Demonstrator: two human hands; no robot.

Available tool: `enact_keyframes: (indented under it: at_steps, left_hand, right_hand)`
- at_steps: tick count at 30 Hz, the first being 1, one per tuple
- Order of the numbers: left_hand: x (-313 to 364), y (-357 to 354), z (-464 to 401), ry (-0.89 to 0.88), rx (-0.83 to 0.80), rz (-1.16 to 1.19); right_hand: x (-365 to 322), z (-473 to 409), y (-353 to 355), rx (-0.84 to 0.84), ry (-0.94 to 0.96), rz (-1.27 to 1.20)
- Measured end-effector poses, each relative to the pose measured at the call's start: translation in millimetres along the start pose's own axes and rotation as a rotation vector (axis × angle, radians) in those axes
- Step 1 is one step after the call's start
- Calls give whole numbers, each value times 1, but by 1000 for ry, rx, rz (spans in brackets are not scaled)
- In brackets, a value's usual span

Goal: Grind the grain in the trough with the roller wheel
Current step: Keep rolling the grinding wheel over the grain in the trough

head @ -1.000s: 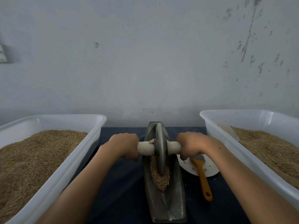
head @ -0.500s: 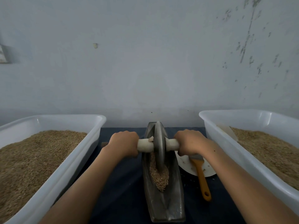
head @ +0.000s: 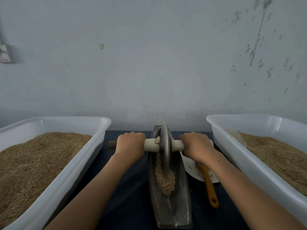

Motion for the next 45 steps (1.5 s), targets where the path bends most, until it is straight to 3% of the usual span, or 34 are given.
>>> enact_keyframes:
  at_steps: [9,13,17,20,23,28,31,34,40,42,45]
  left_hand:
    - [-6,-6,3,-76,-429,113]
    - [-5,-5,1,-42,-334,63]
    - [-2,-3,-2,-7,-104,15]
    - [0,-4,-2,0,-25,15]
    - [-2,-3,-2,-24,-101,14]
    - [-5,-6,1,-54,-389,84]
    - [-6,-8,1,-55,-426,101]
    - [-6,-6,-1,-29,-328,47]
    - [0,-3,-1,8,5,0]
    - [1,-3,-1,10,30,-1]
    - [-1,-4,-2,-12,-59,-8]
  right_hand:
    - [3,8,0,-382,16,-67]
    - [2,5,0,-335,18,-50]
    - [0,1,1,-63,14,26]
    - [-1,1,-1,69,13,14]
    - [-1,1,0,3,18,26]
    - [1,6,2,-325,36,-16]
    - [2,7,-1,-384,17,-60]
    - [2,3,-1,-304,18,-33]
    - [2,-2,-4,71,-3,-3]
    - [1,-1,-4,99,-6,-7]
    - [1,-2,-3,-7,7,8]
Point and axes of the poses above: each hand's wrist, its own z-axis away from the middle knuckle, its own y-axis out of the back of the hand, x = y × z, the point moved 4 cm from there along -z, towards the middle knuckle, and after that the axes turned 1 degree about x, right-handed, at the moved point
